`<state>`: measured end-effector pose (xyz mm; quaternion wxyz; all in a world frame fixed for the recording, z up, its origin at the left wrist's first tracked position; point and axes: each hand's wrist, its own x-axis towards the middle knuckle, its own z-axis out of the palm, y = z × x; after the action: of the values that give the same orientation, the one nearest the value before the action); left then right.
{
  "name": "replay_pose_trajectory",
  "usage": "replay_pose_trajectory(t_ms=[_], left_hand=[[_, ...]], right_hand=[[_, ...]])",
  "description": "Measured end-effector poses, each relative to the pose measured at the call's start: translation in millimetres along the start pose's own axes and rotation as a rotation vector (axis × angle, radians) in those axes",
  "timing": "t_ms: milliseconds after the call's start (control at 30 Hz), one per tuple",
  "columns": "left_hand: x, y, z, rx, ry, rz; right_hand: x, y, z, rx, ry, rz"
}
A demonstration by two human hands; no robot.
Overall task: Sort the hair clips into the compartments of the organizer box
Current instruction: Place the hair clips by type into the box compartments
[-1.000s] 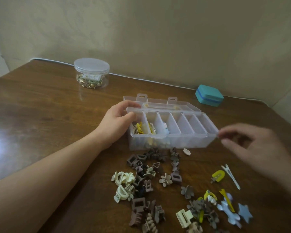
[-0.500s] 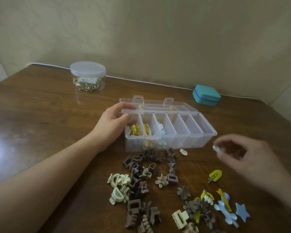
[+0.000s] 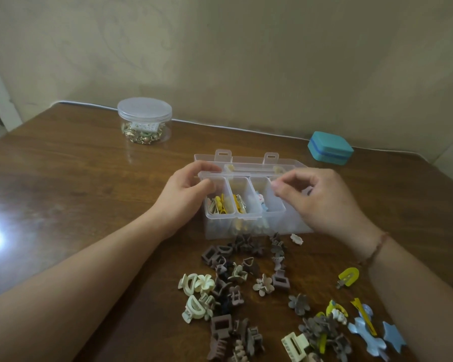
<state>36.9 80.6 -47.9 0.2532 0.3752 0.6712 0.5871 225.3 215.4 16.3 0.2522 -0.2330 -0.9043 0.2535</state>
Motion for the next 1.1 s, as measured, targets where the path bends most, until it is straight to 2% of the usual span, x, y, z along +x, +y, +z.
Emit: replay_pose_trajectory(t_ms=[100,167,267,367,467,633,833,900,1100], left_hand=[[0.7,0.0,0.4,-0.001,0.002,0.006],[0.9,0.2,0.9,-0.004,-0.002,0.009],[1.3,-0.5,1.2,-0.008,-0.006,0.013],[1.6,-1.3,1.4,-0.021,-0.007,0.017],[2.3,-1.3,1.6,-0.031,-0.001,0.019],[1.9,-1.1,1.1,-0.043,-0.005,0.016],[1.6,0.3,2.4,-0.056,-0.007,0.024],[0.9,1.1,1.4,-0.060,-0.011,0.022],[-0.6,2.5,-0.1,-0.069,-0.005,0.020]], right_hand=[[-15.1,9.0,-24.8,-0.027,0.061,-0.020],[-32.7,18.2,-44.1,-0.100,0.010,-0.036],[-60.6,35.4,-65.9,-0.278,-0.215,-0.083],[-78.8,56.3,-74.0,-0.349,-0.487,-0.024],[-87.0,70.8,-69.5,-0.336,-0.578,0.013],[-82.6,67.6,-66.9,-0.391,-0.513,-0.023],[-34.0,15.4,-55.3,-0.035,0.067,-0.035],[-12.5,8.6,-40.0,0.010,0.100,-0.011],[9.9,10.5,-9.3,-0.045,0.040,0.070]])
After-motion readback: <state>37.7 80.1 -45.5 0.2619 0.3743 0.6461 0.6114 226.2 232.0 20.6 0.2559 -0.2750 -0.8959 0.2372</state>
